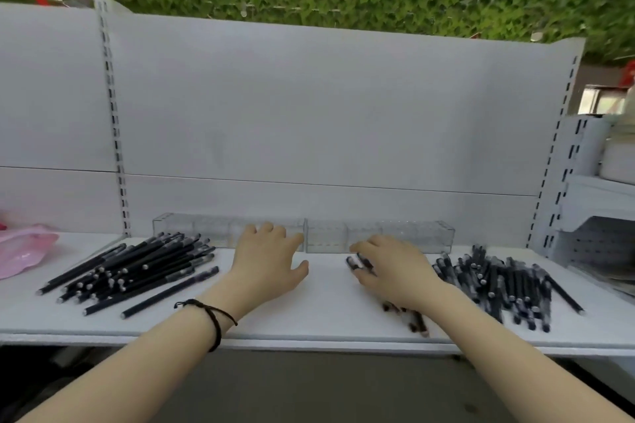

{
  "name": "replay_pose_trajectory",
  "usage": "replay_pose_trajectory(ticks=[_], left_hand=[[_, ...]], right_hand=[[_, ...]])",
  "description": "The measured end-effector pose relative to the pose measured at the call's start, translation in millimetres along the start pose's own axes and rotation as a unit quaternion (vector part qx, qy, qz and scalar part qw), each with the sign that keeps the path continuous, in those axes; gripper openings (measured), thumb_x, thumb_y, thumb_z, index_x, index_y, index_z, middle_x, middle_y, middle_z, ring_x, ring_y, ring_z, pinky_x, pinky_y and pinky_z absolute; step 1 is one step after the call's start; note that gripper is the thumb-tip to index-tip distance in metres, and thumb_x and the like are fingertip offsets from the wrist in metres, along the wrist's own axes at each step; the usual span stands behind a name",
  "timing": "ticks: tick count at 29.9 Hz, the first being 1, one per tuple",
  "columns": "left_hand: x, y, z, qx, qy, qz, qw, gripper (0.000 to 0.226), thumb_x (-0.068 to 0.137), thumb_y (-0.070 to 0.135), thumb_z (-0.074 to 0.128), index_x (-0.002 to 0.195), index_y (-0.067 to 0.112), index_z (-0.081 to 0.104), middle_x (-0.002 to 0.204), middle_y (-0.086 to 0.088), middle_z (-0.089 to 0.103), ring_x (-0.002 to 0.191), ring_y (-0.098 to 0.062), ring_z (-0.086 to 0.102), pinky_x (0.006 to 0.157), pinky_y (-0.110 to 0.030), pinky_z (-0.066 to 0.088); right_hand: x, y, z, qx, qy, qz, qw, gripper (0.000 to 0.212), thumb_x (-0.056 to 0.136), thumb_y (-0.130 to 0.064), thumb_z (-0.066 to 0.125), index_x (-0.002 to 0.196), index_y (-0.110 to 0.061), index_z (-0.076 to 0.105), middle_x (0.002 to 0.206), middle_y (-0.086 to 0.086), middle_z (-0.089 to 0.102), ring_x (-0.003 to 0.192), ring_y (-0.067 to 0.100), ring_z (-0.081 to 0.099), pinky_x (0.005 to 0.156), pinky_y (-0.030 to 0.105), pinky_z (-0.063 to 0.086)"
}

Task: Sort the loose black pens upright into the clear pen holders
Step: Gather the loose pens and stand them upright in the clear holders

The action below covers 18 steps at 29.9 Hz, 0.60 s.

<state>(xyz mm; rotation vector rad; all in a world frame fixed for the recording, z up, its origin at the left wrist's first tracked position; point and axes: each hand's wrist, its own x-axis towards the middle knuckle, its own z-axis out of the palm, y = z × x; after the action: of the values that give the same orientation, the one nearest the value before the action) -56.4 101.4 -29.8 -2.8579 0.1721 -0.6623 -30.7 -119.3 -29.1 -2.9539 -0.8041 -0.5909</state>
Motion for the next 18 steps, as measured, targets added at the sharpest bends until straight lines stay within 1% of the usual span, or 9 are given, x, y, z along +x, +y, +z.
replay_pose_trajectory(ticks=[5, 8, 11, 15, 18], left_hand=[[28.0, 78.3, -7.6, -0.03, -0.003, 0.007, 1.0, 0.047, 0.093, 0.055, 0.035, 0.13, 0.028, 0.047, 0.121, 0.0, 0.058, 0.116, -0.025, 0.048, 0.098, -0.04, 0.033], [43.0, 120.3, -9.4, -0.042, 0.0, 0.009, 0.999, 0.047, 0.092, 0.055, 0.037, 0.13, 0.029, 0.048, 0.12, 0.0, 0.059, 0.115, -0.025, 0.048, 0.097, -0.04, 0.033], [57.6, 150.8, -7.3, -0.047, 0.005, 0.007, 0.999, 0.048, 0.093, 0.055, 0.036, 0.13, 0.028, 0.047, 0.119, -0.001, 0.059, 0.115, -0.025, 0.048, 0.094, -0.039, 0.034], [78.9, 181.7, -7.2, -0.063, 0.009, -0.001, 0.998, 0.048, 0.091, 0.056, 0.038, 0.129, 0.029, 0.048, 0.119, 0.0, 0.06, 0.115, -0.024, 0.048, 0.092, -0.038, 0.034], [96.3, 200.8, -9.1, -0.07, 0.014, 0.008, 0.997, 0.049, 0.091, 0.056, 0.038, 0.13, 0.029, 0.049, 0.117, 0.0, 0.061, 0.113, -0.023, 0.049, 0.091, -0.037, 0.036]], right_hand=[[-19.9, 71.2, -12.3, -0.019, -0.017, 0.006, 1.0, 0.046, 0.097, -0.042, 0.043, 0.141, -0.029, 0.041, 0.137, -0.003, 0.049, 0.125, 0.02, 0.046, 0.101, 0.036, 0.038], [-27.1, 112.1, -20.5, -0.022, -0.01, 0.008, 1.0, 0.045, 0.097, -0.043, 0.043, 0.139, -0.029, 0.043, 0.136, -0.003, 0.05, 0.125, 0.02, 0.046, 0.097, 0.034, 0.04], [-31.7, 147.3, -25.9, -0.019, -0.01, 0.017, 1.0, 0.042, 0.097, -0.044, 0.043, 0.135, -0.028, 0.046, 0.136, -0.004, 0.049, 0.124, 0.019, 0.047, 0.093, 0.033, 0.04], [-34.2, 190.2, -28.1, 0.018, -0.031, 0.048, 0.998, 0.04, 0.097, -0.044, 0.044, 0.132, -0.027, 0.049, 0.132, -0.003, 0.051, 0.118, 0.02, 0.051, 0.09, 0.033, 0.043], [-29.5, 216.6, -28.4, 0.029, -0.051, 0.063, 0.996, 0.038, 0.096, -0.045, 0.045, 0.129, -0.027, 0.051, 0.129, -0.002, 0.053, 0.114, 0.02, 0.053, 0.091, 0.035, 0.046]])
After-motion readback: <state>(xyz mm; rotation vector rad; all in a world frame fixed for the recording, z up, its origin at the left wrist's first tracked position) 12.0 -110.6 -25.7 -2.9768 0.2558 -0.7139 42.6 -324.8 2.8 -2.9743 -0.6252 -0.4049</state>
